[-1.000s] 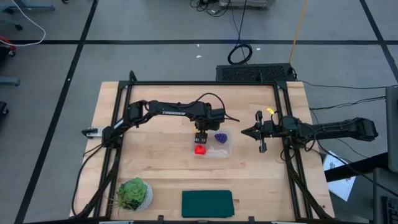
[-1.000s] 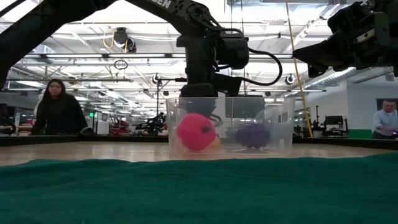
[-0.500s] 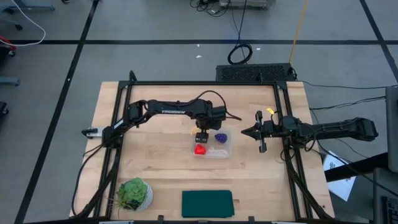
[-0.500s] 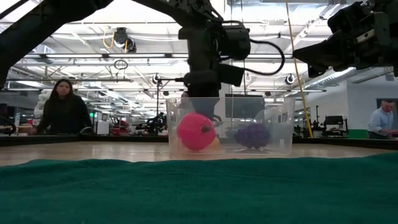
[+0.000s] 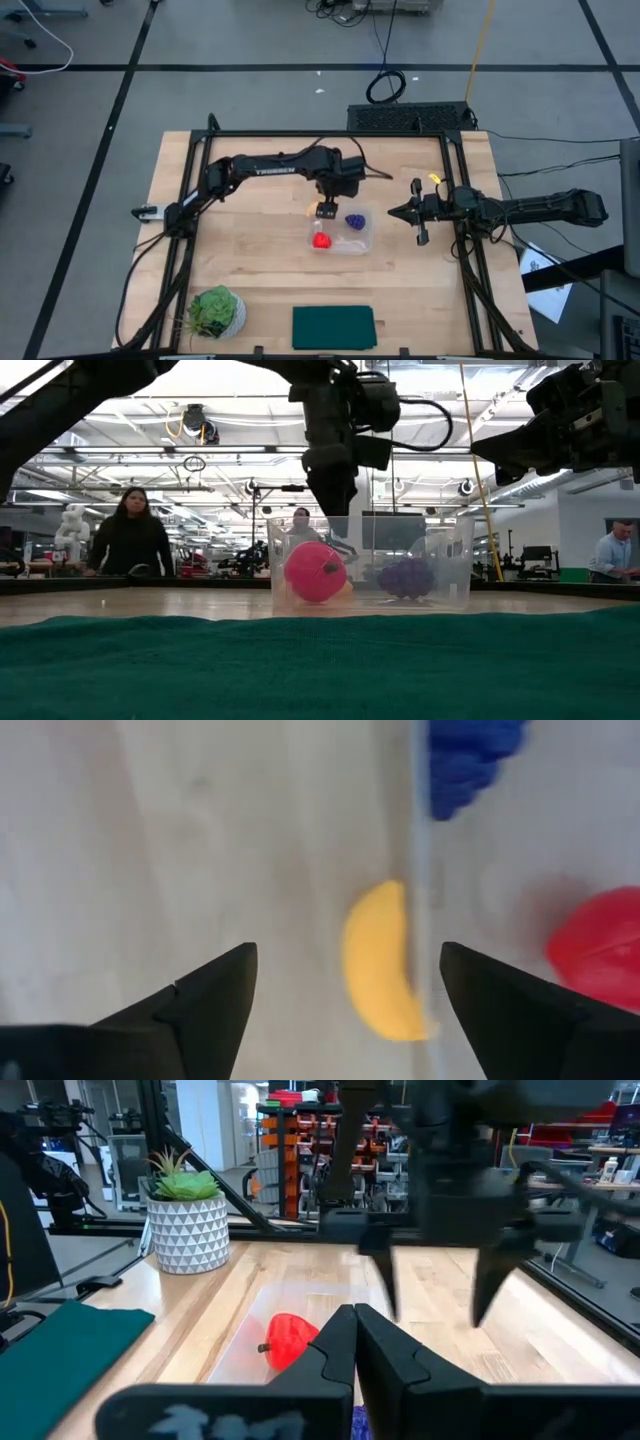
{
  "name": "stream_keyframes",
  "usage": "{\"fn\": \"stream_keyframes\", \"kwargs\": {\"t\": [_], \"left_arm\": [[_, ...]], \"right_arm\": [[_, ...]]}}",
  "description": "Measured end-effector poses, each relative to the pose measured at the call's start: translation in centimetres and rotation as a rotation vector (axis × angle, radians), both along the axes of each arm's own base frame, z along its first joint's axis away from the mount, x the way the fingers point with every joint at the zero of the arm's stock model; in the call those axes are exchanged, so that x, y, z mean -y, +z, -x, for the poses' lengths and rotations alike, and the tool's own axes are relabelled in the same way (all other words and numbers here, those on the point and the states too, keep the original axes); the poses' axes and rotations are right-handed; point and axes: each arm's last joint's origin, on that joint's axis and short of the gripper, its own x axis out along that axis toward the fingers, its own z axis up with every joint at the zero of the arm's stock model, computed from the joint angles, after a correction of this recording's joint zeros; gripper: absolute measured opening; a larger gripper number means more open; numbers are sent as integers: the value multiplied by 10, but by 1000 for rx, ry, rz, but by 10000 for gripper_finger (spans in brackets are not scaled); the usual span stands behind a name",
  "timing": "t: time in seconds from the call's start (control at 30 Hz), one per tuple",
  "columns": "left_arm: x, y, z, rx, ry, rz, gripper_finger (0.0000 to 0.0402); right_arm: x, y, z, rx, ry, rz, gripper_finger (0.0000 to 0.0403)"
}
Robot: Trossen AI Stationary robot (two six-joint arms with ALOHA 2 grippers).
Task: Pick and placing Produce into tupperware
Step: Put the banana into the transparent bin
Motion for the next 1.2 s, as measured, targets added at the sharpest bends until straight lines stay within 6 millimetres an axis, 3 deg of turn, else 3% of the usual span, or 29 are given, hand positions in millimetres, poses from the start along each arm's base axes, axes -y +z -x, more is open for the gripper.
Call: {"fn": "stream_keyframes", "kwargs": {"t": [0.2, 0.53, 0.8, 1.2], "left_arm": [[-20, 0, 5, -6, 71, 3, 309], [-37, -2, 9, -4, 114, 25, 313], [-34, -23, 14, -64, 121, 76, 312], [-28, -24, 13, -74, 111, 77, 312]], "right_arm": [[0, -2, 0, -21, 0, -1, 0], [0, -2, 0, -21, 0, 12, 0], [0, -2, 0, -21, 0, 7, 0], [0, -2, 0, -22, 0, 4, 0]]}}
